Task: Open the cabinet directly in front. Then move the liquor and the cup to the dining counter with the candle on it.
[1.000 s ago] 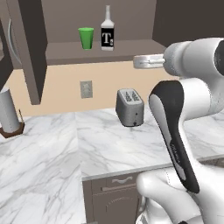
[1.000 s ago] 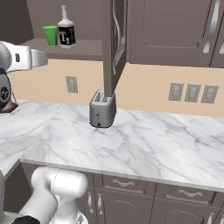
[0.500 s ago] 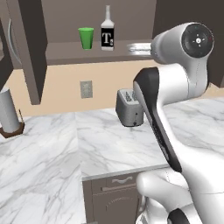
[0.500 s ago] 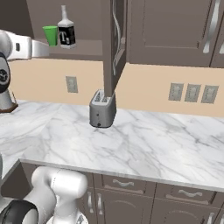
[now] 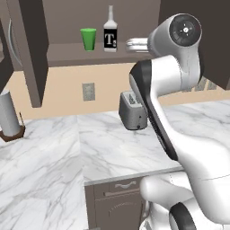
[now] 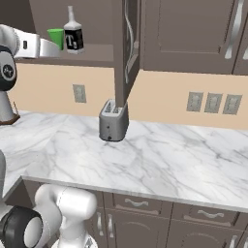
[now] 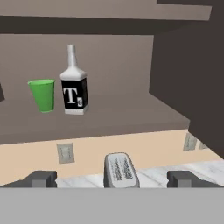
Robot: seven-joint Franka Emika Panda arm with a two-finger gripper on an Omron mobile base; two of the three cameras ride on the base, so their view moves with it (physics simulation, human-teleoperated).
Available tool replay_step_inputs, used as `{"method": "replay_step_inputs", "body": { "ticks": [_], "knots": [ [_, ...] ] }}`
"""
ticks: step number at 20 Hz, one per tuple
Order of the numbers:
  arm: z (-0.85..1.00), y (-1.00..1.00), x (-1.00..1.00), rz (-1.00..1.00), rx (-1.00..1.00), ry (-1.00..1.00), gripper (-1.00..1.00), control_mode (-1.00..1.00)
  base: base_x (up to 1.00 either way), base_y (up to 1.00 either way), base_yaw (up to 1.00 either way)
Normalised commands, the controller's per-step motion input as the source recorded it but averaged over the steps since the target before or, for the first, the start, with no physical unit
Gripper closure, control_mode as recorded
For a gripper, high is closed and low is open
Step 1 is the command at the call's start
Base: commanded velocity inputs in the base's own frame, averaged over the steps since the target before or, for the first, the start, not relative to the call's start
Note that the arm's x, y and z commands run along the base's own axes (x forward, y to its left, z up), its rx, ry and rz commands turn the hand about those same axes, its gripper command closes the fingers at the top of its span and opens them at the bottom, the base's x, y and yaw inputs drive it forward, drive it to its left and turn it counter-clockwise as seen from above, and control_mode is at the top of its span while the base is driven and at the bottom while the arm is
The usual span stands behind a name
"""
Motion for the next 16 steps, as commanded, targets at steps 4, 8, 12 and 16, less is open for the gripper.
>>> {"method": "replay_step_inputs", "body": {
  "ticks": [4,8,12,16],
  "knots": [
    [0.19,0.0,0.22,-0.02,0.0,0.04,-1.0,-1.0,0.0,0.0,0.0],
    [0.17,0.0,0.16,0.0,0.0,0.01,-1.0,-1.0,0.0,0.0,0.0],
    [0.01,0.0,0.12,0.0,0.0,0.0,-1.0,-1.0,0.0,0.0,0.0],
    [0.0,0.0,0.14,0.0,0.0,0.0,-1.0,-1.0,0.0,0.0,0.0]
  ]
}}
